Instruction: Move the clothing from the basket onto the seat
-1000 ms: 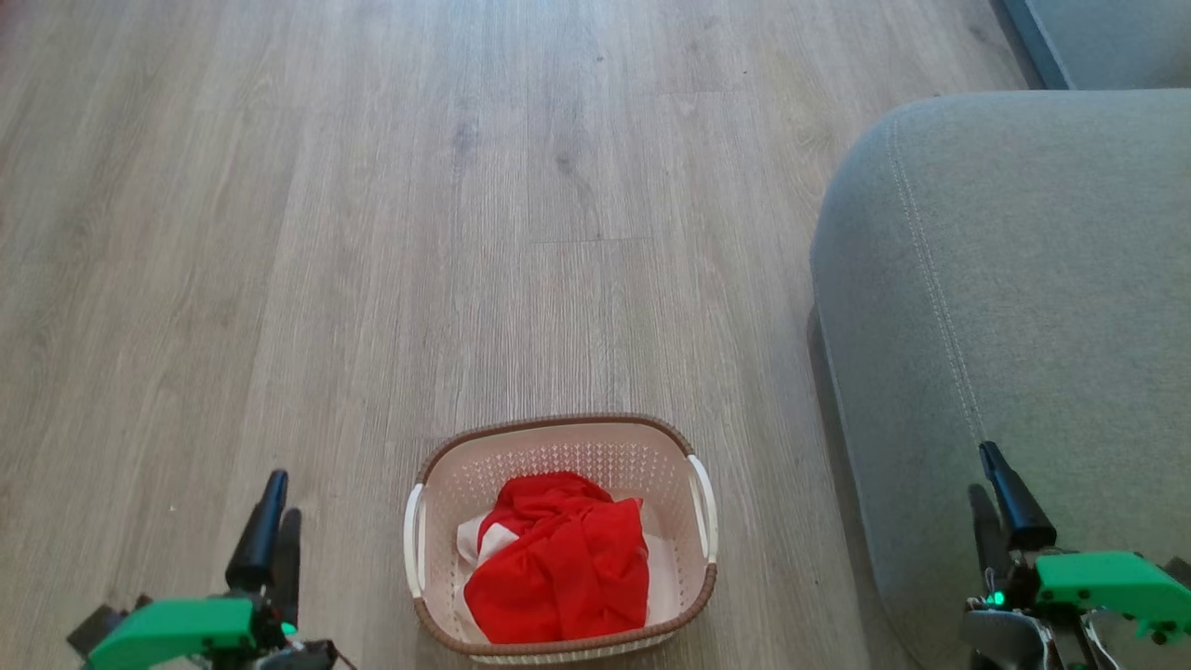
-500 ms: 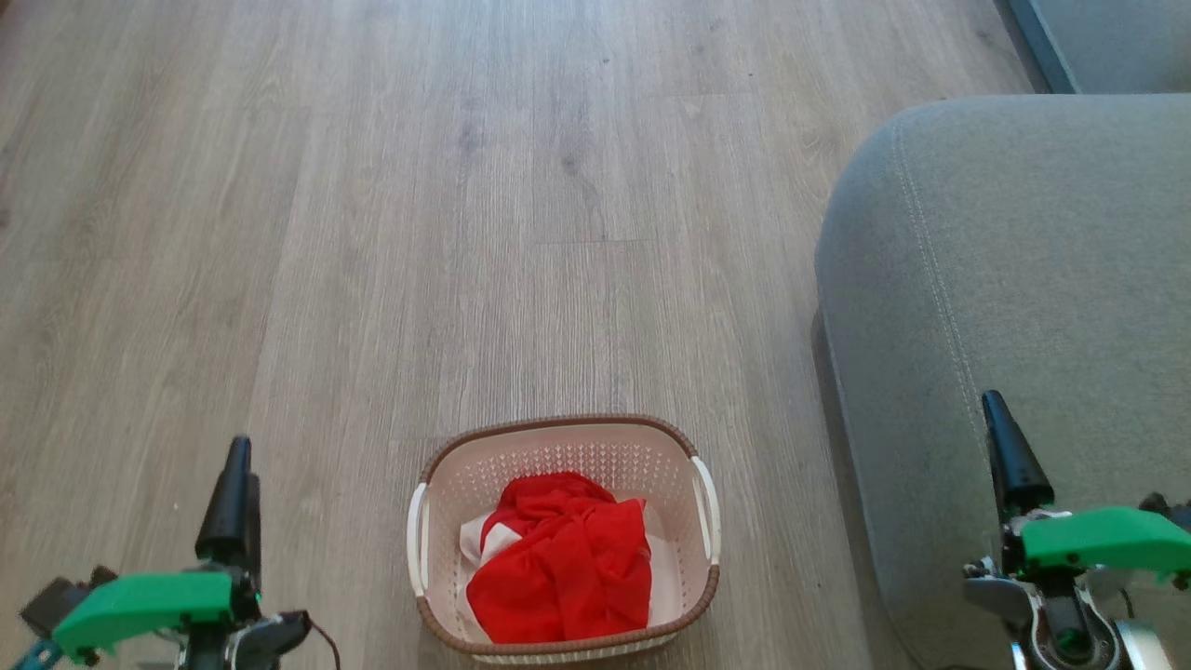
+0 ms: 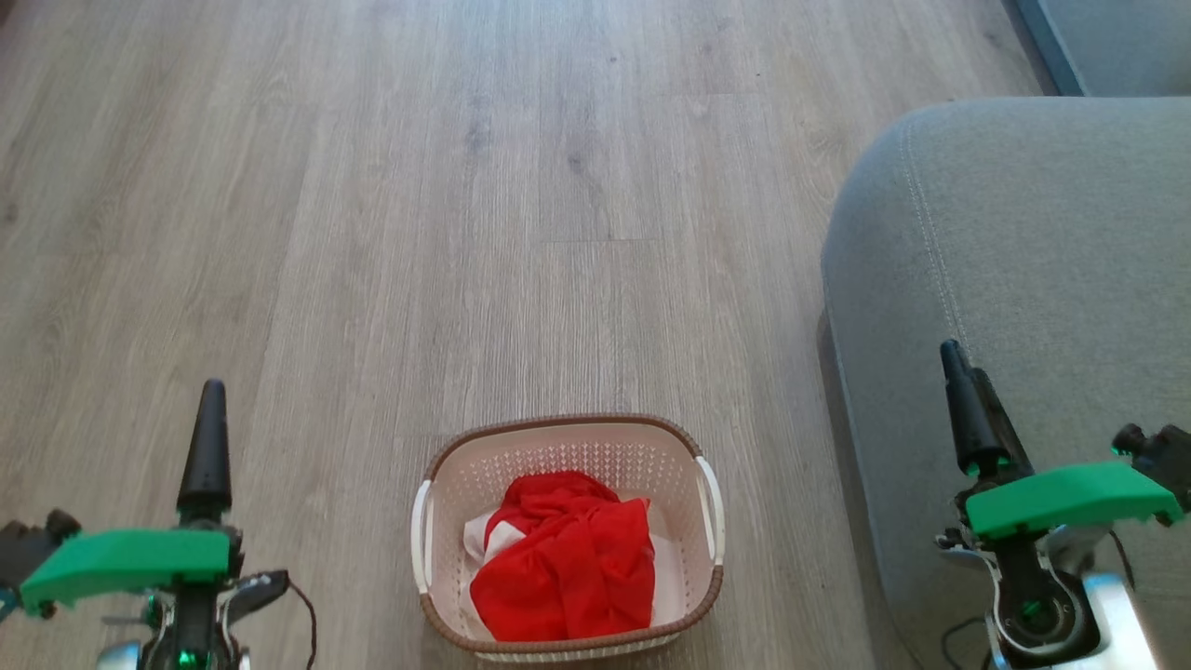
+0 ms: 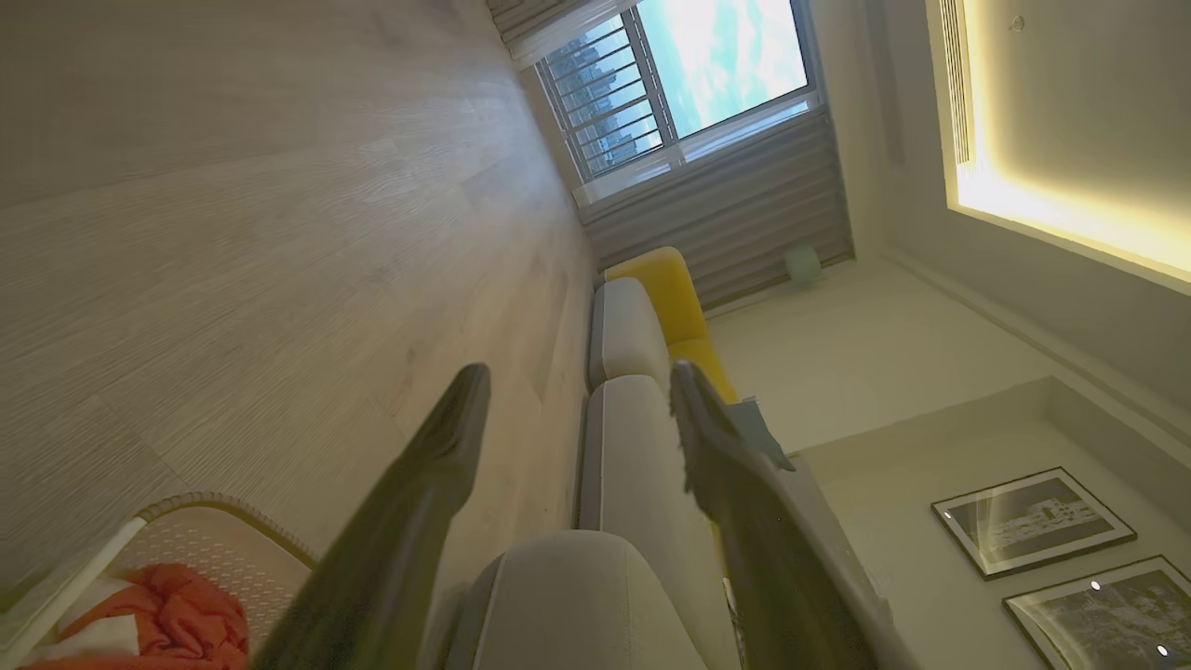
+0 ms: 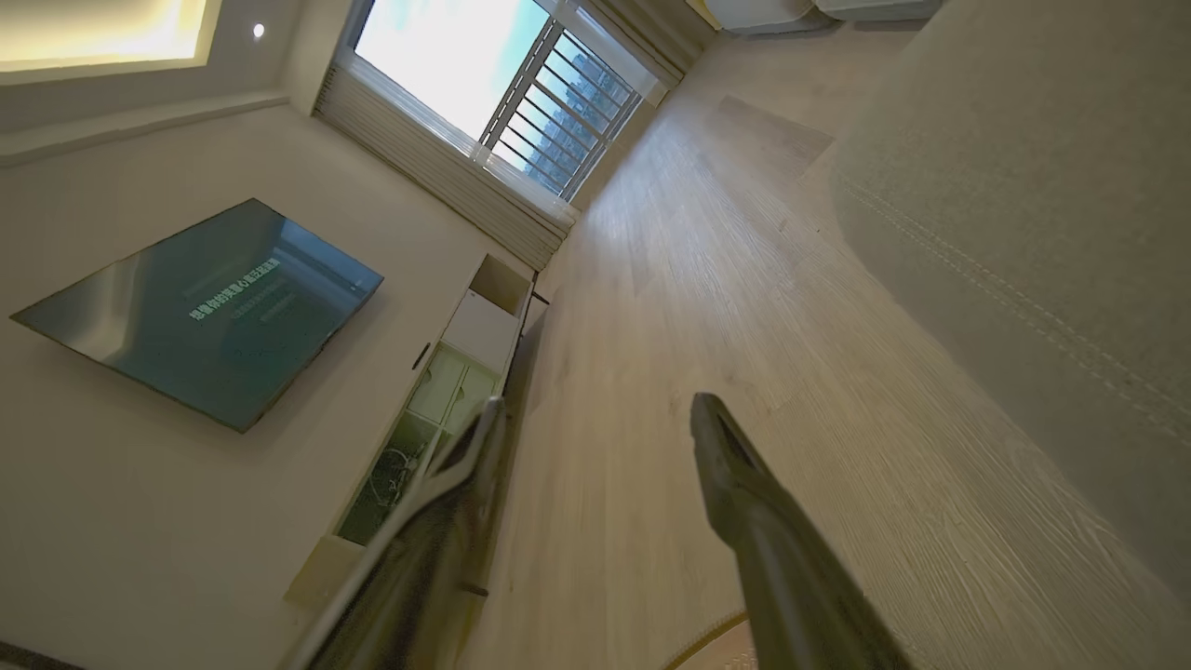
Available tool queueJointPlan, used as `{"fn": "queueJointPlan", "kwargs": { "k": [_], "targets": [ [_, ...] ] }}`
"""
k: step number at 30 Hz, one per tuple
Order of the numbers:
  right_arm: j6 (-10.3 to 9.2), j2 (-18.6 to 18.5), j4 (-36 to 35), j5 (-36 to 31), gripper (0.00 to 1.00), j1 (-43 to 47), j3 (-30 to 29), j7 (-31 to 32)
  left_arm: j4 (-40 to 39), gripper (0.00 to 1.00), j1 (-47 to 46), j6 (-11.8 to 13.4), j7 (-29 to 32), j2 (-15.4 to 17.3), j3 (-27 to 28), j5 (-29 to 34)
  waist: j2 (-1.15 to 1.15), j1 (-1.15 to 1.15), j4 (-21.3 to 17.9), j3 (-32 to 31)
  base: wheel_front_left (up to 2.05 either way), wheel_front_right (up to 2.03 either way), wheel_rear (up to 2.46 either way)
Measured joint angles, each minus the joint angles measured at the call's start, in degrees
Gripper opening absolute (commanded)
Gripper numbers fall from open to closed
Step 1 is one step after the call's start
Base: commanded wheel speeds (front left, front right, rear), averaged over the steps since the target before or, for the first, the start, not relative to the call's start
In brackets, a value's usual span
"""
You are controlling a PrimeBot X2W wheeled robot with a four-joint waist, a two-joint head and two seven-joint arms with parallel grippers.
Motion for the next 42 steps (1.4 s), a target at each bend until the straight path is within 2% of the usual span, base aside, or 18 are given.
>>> {"fn": "queueJointPlan", "kwargs": {
  "k": [10, 16, 24, 28, 32, 39, 41, 42],
  "targets": [
    [0.00, -1.4, -2.9, -10.9, 1.00, -1.0, 3.6, -1.6, -6.4, 1.00, -0.3, 5.4, -1.4, 0.0, -3.2, 8.8, 0.00, 0.00, 0.4, 0.4, 0.00, 0.00, 0.00],
    [0.00, -2.8, -4.0, -16.9, 1.00, -1.3, 5.9, -2.7, -8.7, 1.00, -0.4, 6.0, -2.4, 0.0, -7.1, 16.9, 0.00, 0.00, 0.7, 0.6, 0.00, 0.00, 0.00],
    [0.00, -3.2, -5.0, -23.6, 1.00, -1.3, 7.6, -3.8, -10.0, 1.00, -0.4, 9.4, -3.9, 0.1, -13.0, 27.7, 0.00, 0.00, 0.8, 0.7, 0.00, 0.00, 0.00],
    [0.00, -3.4, -5.5, -26.6, 1.00, -1.3, 8.2, -4.6, -10.5, 1.00, -0.7, 12.5, -4.4, 0.1, -15.3, 33.1, 0.00, 0.00, 1.0, 0.7, 0.00, 0.00, 0.00],
    [0.00, -3.4, -6.1, -29.1, 1.00, -1.3, 8.4, -5.2, -12.0, 1.00, -1.1, 16.9, -4.9, 0.5, -17.1, 37.1, 0.00, 0.00, 1.0, 0.9, 0.00, 0.00, 0.00],
    [0.00, -2.9, -5.6, -32.7, 1.00, -1.3, 8.3, -6.4, -13.9, 1.00, -2.6, 26.6, -6.2, 4.1, -22.0, 43.2, 0.00, 0.00, 1.0, 1.0, 0.00, 0.00, 0.00],
    [0.00, -2.9, -5.5, -34.0, 1.00, -1.3, 8.4, -6.8, -13.9, 1.00, -3.0, 29.0, -6.4, 5.0, -24.2, 44.5, 0.00, 0.00, 1.1, 1.0, 0.00, 0.00, 0.00],
    [0.00, -2.9, -5.5, -34.0, 1.00, -1.3, 8.4, -6.8, -13.9, 1.00, -3.0, 29.0, -6.4, 5.0, -24.2, 44.5, 0.00, 0.00, 1.1, 1.0, 0.00, 0.00, 0.00]
  ]
}}
